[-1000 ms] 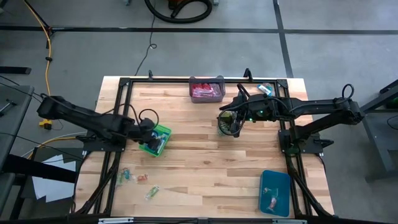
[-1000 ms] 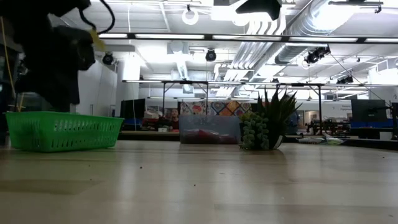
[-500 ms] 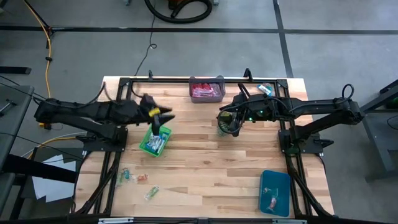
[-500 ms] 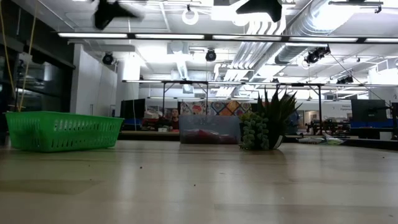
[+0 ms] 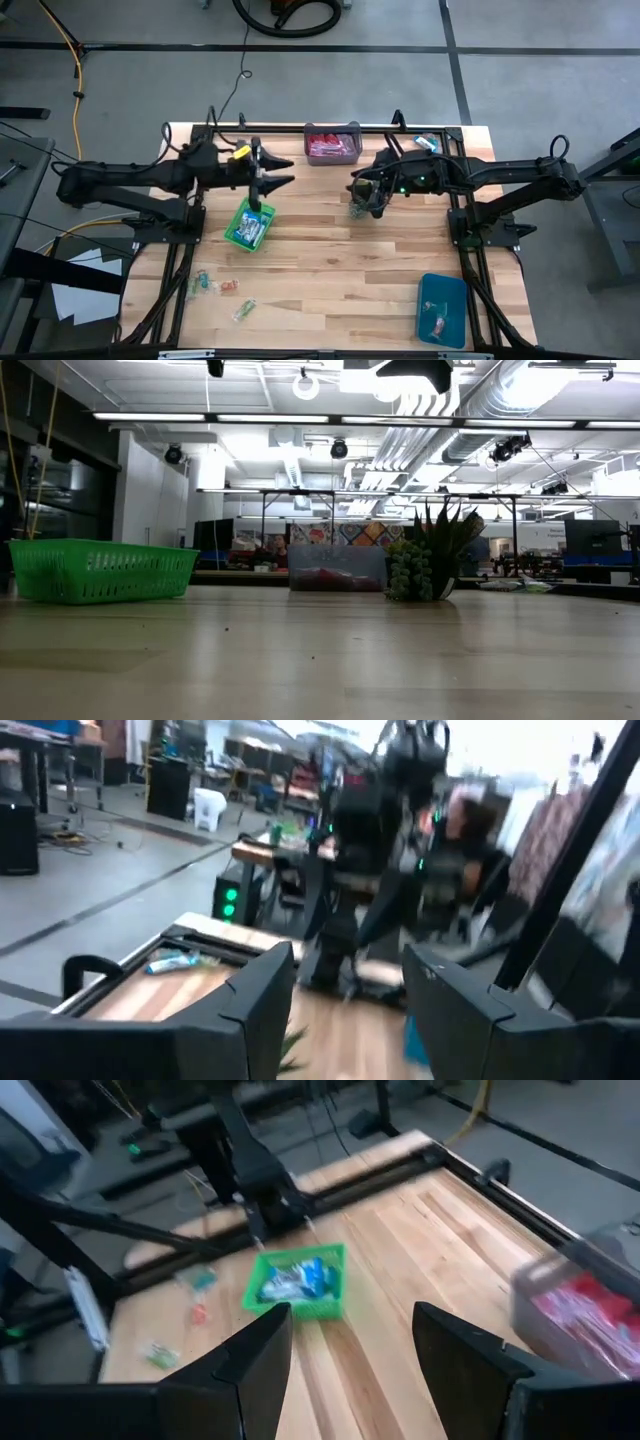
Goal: Sort candy
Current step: Put the white candy into the green bin
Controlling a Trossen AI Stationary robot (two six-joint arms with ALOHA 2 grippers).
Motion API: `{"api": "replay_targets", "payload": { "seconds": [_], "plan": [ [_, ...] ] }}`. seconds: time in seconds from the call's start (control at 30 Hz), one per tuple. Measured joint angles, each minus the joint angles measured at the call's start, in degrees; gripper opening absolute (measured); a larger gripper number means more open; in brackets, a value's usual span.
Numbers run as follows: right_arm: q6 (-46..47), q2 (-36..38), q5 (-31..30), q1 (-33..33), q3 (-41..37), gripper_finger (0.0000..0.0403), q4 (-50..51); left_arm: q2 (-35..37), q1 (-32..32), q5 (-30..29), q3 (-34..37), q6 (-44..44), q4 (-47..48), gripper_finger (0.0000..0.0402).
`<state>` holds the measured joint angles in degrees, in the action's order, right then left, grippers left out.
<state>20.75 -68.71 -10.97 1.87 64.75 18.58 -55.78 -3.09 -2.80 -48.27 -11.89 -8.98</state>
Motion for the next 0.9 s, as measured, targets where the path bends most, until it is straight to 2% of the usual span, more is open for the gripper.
{"api": "replay_targets", "payload": {
  "seconds": [0.17, 0.33, 0.63, 0.7, 0.77, 0.9],
  "plan": [
    [-0.2, 0.0, 2.8, 0.0, 0.0, 0.0204, -6.6, -3.2, 0.7, -0.3, 0.1, 8.4, 2.9, 0.0176],
    [-1.6, 0.0, 2.8, 0.0, 0.0, 0.0204, -9.5, -4.2, 0.7, -0.3, 0.1, 9.5, 2.9, 0.0176],
    [-1.3, -1.5, -7.2, 0.0, 0.1, 0.0204, -12.9, 2.1, -1.5, 1.1, 0.1, 9.6, 10.6, 0.0176],
    [0.9, -2.8, -11.2, -0.4, 0.1, 0.0204, -13.4, 3.7, -2.6, 1.1, 0.1, 10.1, 11.8, 0.0176],
    [5.6, -4.3, -15.2, -2.4, 0.1, 0.0204, -11.2, 4.7, -3.8, 1.1, 0.1, 10.9, 12.8, 0.0176],
    [14.3, -7.5, -15.9, -12.5, 1.4, 0.0204, 0.5, 5.2, -6.5, 1.1, 0.1, 11.5, 12.6, 0.0176]
  ]
}}
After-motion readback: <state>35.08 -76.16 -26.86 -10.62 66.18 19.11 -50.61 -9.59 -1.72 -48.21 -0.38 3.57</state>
